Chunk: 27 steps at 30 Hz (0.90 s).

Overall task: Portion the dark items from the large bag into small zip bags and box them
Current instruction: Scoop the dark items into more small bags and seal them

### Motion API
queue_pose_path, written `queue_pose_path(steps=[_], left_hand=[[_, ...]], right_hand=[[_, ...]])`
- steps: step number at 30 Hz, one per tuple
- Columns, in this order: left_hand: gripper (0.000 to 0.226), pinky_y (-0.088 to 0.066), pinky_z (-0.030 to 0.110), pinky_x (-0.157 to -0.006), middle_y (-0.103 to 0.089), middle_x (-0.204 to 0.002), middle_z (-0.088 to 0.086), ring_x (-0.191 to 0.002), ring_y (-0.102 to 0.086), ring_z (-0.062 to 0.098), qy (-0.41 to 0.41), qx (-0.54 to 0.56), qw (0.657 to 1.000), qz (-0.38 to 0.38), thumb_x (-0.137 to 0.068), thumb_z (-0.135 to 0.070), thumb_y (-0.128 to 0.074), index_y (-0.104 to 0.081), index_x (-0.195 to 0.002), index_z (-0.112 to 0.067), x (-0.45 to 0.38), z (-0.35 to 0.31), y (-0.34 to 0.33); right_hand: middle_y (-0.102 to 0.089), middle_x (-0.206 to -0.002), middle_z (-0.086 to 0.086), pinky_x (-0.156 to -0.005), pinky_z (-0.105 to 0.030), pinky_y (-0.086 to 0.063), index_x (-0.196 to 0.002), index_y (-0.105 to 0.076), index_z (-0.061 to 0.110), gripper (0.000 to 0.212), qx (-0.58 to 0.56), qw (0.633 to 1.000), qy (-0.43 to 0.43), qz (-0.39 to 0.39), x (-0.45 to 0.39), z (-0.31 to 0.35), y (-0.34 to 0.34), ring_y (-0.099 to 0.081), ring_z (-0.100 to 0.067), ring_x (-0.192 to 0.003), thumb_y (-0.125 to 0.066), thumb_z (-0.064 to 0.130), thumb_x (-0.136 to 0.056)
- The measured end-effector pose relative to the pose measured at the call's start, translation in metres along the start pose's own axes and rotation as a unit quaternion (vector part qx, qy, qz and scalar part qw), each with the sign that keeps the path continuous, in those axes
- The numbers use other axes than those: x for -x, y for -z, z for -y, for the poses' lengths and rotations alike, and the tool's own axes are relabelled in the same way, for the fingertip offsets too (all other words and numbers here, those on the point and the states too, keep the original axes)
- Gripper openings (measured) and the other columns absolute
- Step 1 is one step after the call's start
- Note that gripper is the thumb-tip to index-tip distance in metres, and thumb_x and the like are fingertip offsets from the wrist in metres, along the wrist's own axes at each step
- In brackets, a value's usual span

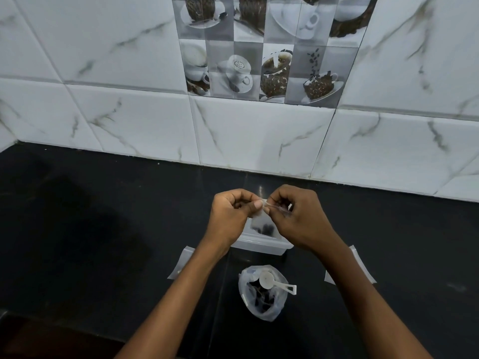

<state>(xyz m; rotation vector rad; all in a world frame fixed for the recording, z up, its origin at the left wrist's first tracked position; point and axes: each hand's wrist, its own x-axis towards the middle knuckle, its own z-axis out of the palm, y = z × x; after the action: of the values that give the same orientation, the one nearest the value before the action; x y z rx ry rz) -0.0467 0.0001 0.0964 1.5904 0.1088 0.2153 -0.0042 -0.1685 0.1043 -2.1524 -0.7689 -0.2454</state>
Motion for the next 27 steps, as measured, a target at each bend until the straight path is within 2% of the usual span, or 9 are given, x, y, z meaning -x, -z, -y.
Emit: queue_pose_path(steps=[5, 8, 11, 15, 19, 20, 23, 24, 27], left_hand=[[0.025, -0.058, 0.03, -0.075, -0.075, -0.076, 0.002, -0.078, -0.07, 0.02, -0.026, -0.075, 0.997, -0.005, -0.089, 0.0, -0.069, -0.073, -0.076, -0.021, -0.002, 0.0, -0.002], [0.024, -0.056, 0.025, -0.073, -0.074, -0.076, 0.001, -0.077, -0.069, 0.015, -0.049, -0.092, 0.994, -0.021, -0.09, 0.002, -0.067, -0.073, -0.077, -0.018, -0.001, -0.001, -0.002], [0.023, -0.054, 0.021, -0.068, -0.071, -0.074, -0.001, -0.072, -0.065, 0.008, -0.059, -0.091, 0.992, -0.059, -0.09, 0.003, -0.066, -0.072, -0.077, -0.014, 0.004, -0.001, -0.006], [0.029, -0.051, 0.017, -0.065, -0.068, -0.069, -0.01, -0.069, -0.06, 0.002, -0.057, -0.066, 0.988, -0.129, -0.089, 0.005, -0.065, -0.069, -0.073, -0.019, 0.006, 0.002, -0.001], [0.03, -0.054, 0.02, -0.068, -0.069, -0.073, -0.007, -0.072, -0.062, 0.006, -0.045, -0.058, 0.987, -0.145, -0.09, 0.005, -0.064, -0.069, -0.073, -0.02, 0.003, 0.01, 0.003], [0.031, -0.053, 0.019, -0.066, -0.068, -0.072, -0.008, -0.07, -0.061, 0.005, -0.037, -0.039, 0.984, -0.17, -0.09, 0.005, -0.063, -0.068, -0.073, -0.02, 0.001, 0.01, 0.006], [0.032, -0.044, 0.014, -0.062, -0.059, -0.071, -0.008, -0.067, -0.052, 0.004, -0.021, 0.068, 0.945, -0.319, -0.095, 0.004, -0.058, -0.063, -0.076, -0.021, -0.015, 0.007, 0.052], [0.03, -0.043, 0.016, -0.064, -0.058, -0.072, -0.006, -0.068, -0.05, 0.004, -0.025, 0.067, 0.939, -0.335, -0.096, 0.001, -0.059, -0.063, -0.077, -0.021, -0.019, 0.005, 0.074], [0.025, -0.048, 0.026, -0.071, -0.062, -0.072, -0.004, -0.072, -0.056, 0.011, -0.033, -0.008, 0.957, -0.288, -0.095, -0.004, -0.064, -0.066, -0.077, -0.022, -0.024, 0.001, 0.113]], right_hand=[[-0.064, -0.074, 0.015, -0.056, -0.015, -0.041, -0.079, -0.071, 0.02, 0.011, -0.007, 1.0, 0.002, -0.005, 0.0, 0.002, 0.0, -0.054, -0.007, -0.059, -0.081, 0.016, -0.081], [-0.065, -0.074, 0.012, -0.057, -0.013, -0.04, -0.08, -0.072, 0.016, 0.009, -0.003, 1.0, 0.004, -0.003, -0.002, 0.002, 0.0, -0.054, -0.006, -0.059, -0.081, 0.015, -0.082], [-0.067, -0.074, 0.011, -0.058, -0.013, -0.041, -0.081, -0.073, 0.017, 0.009, -0.009, 1.0, 0.006, -0.001, -0.002, 0.004, 0.002, -0.057, -0.006, -0.061, -0.081, 0.018, -0.083], [-0.066, -0.076, 0.013, -0.06, -0.015, -0.043, -0.08, -0.072, 0.018, 0.01, -0.008, 1.0, 0.006, 0.001, 0.002, -0.001, 0.009, -0.058, -0.009, -0.063, -0.081, 0.017, -0.083], [-0.067, -0.074, 0.013, -0.059, -0.013, -0.045, -0.077, -0.071, 0.017, 0.014, -0.015, 1.0, 0.006, 0.008, 0.009, -0.003, 0.013, -0.059, -0.012, -0.064, -0.082, 0.012, -0.081], [-0.066, -0.072, 0.011, -0.058, -0.014, -0.045, -0.075, -0.07, 0.016, 0.015, -0.009, 1.0, 0.008, 0.008, 0.011, -0.006, 0.016, -0.059, -0.012, -0.063, -0.082, 0.01, -0.081], [-0.065, -0.068, 0.007, -0.057, -0.017, -0.044, -0.071, -0.068, 0.017, 0.021, -0.003, 0.998, -0.041, -0.041, 0.023, -0.028, 0.038, -0.057, -0.014, -0.06, -0.082, 0.002, -0.079], [-0.066, -0.068, 0.006, -0.056, -0.018, -0.045, -0.07, -0.068, 0.018, 0.023, -0.006, 0.995, -0.075, -0.061, 0.026, -0.037, 0.047, -0.057, -0.016, -0.06, -0.082, 0.003, -0.08], [-0.067, -0.067, 0.005, -0.057, -0.023, -0.051, -0.07, -0.07, 0.018, 0.019, -0.002, 0.991, -0.114, -0.065, 0.028, -0.044, 0.052, -0.059, -0.016, -0.06, -0.083, 0.009, -0.081]])
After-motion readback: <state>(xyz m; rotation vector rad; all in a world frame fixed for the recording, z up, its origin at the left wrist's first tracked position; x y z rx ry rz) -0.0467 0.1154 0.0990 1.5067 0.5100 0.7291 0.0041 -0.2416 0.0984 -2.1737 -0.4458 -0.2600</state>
